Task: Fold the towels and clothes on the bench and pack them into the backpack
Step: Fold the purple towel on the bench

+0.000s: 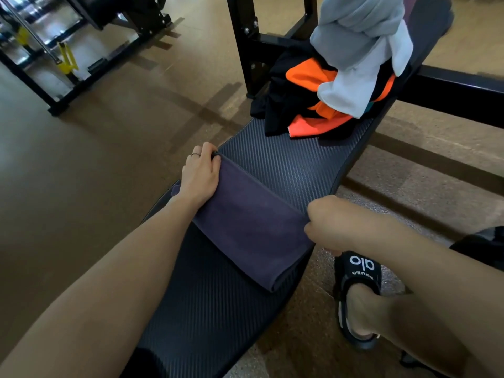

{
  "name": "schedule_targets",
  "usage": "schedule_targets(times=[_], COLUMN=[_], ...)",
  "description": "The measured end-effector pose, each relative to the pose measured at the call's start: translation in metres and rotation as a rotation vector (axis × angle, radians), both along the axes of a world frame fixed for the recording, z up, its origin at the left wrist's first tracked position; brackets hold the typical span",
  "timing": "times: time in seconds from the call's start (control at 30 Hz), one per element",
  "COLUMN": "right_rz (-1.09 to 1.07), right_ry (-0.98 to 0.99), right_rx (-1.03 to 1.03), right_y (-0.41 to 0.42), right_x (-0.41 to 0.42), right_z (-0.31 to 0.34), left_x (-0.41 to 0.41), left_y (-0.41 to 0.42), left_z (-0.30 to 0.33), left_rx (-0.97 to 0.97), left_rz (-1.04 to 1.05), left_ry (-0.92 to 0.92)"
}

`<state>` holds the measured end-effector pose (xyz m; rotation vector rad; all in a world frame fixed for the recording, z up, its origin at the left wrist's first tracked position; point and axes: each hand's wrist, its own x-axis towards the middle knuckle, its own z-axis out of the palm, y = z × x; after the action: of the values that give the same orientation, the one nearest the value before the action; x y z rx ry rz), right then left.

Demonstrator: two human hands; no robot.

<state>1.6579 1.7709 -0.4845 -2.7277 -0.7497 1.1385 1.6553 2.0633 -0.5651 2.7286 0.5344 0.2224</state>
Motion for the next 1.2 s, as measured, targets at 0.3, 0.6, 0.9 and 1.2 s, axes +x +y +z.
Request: schedule_targets(times=[0.3,0.6,0.9,1.2], right_rz=[-0.014,0.089,0.057,0.032], right_ry=[-0.020,-0.234,-0.202,-0.179], right_rx=[-0.009,0.130,0.123,0.094], right_y=[-0.005,-0.011,-0.006,-0.003], right_x=[-0.002,-0.013,-0.002,-0.003], right_z=[0.003,-0.010,-0.023,-0.019], left_x=[-0.007,-0.164,-0.169,-0.184], left_y=[-0.043,-0.170,-0.201,-0.198], left_z=[0.037,0.040,0.016,0.013], left_rx=[0.503,0.292,0.168,0.300], left_rz=[-0.059,-0.182,0.201,0.074], left_ry=[0.013,0.155,0.016,0.062])
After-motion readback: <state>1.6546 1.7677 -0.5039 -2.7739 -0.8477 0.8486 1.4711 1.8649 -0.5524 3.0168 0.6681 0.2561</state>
